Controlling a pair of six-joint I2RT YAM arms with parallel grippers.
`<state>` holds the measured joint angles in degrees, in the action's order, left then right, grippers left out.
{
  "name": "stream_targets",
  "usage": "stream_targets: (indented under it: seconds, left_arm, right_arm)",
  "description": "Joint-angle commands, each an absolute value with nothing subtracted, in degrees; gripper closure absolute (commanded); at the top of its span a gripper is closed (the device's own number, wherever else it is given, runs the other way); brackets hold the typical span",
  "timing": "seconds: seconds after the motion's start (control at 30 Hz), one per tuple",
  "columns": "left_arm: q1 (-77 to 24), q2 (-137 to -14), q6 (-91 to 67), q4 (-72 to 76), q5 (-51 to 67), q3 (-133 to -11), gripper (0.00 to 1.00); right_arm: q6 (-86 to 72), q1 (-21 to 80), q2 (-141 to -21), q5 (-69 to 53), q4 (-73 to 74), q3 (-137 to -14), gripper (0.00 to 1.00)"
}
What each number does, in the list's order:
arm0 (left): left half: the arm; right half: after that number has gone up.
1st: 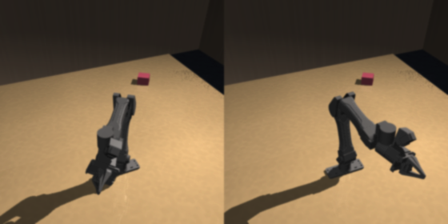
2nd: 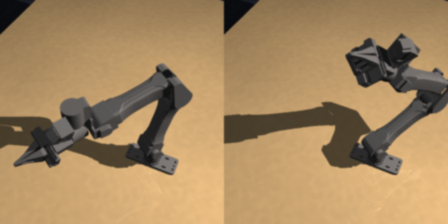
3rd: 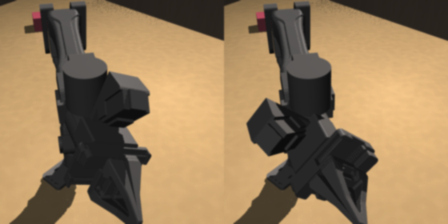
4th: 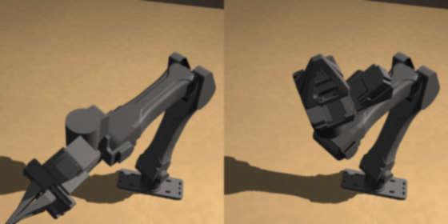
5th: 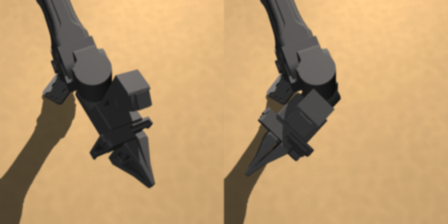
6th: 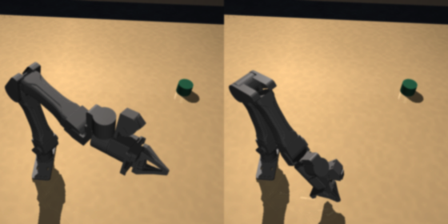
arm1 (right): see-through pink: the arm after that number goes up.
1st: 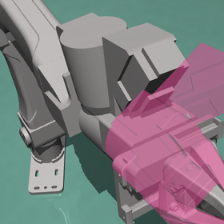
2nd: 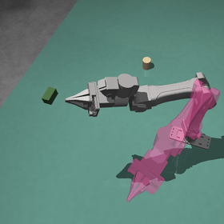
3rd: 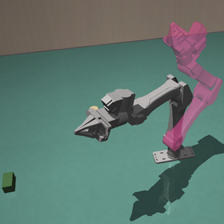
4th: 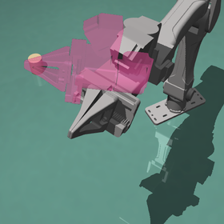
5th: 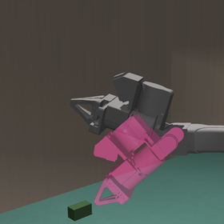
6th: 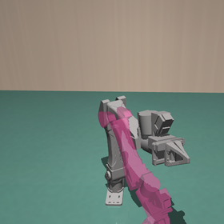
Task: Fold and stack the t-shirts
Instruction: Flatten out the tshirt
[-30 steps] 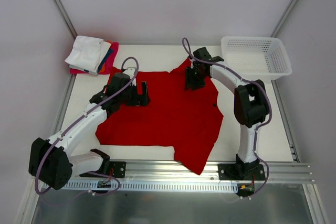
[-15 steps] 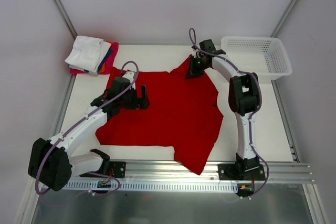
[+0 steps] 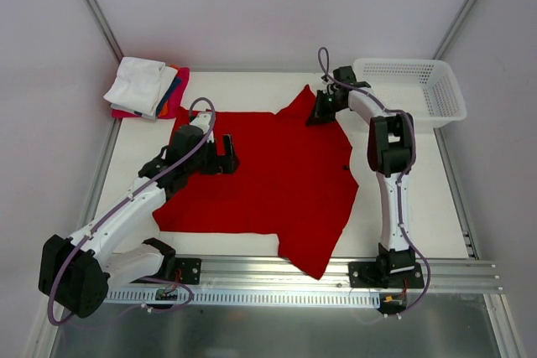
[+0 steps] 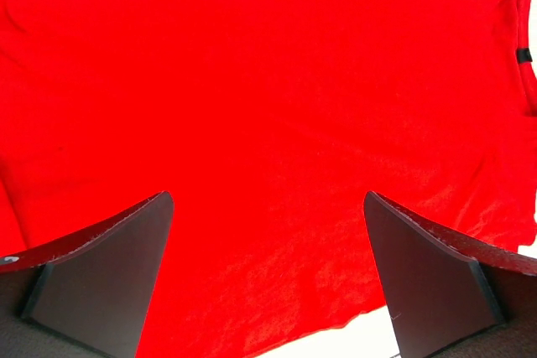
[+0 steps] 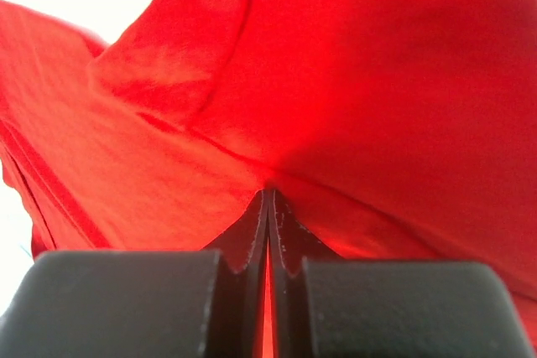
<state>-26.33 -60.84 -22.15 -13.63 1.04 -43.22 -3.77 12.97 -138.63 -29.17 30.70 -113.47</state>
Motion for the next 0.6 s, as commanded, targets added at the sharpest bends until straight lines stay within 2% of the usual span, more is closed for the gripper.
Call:
stream_targets:
  seconds: [0.0, 0.17, 0.4, 0.47, 0.53, 0.57]
  left_arm:
    - [-27.25, -60.12, -23.29, -11.95, 0.97, -43.42, 0.01]
    - [-27.77, -60.47, -23.55, -11.69, 0.53, -42.89, 0.01]
    - [-28.30, -60.91, -23.55, -11.25, 0.53, -42.63, 0.01]
    - [-28.48, -60.73, -23.55, -11.16, 0.35, -42.28, 0.01]
    - [-28.56, -60.29, -23.55, -10.99, 0.35, -41.93, 0.01]
    - [-28.74, -59.68, -23.55, -10.99, 0.35, -41.66, 0.01]
  right_arm:
    - [-5.27, 9.15, -138.34, -28.04, 30.06, -115.66, 0.99]
    - [-6.06, 5.54, -138.69, -29.00, 30.06, -116.01, 0.99]
    - [-6.24, 5.54, -139.13, -29.88, 29.71, -116.80, 0.99]
    - [-6.24, 5.62, -139.13, -30.93, 29.71, -117.07, 0.82]
    - [-6.85, 5.89, -138.17, -32.86, 29.71, -116.81, 0.50]
    - [-6.94, 6.58, -137.38, -33.13, 29.71, -116.63, 0.29]
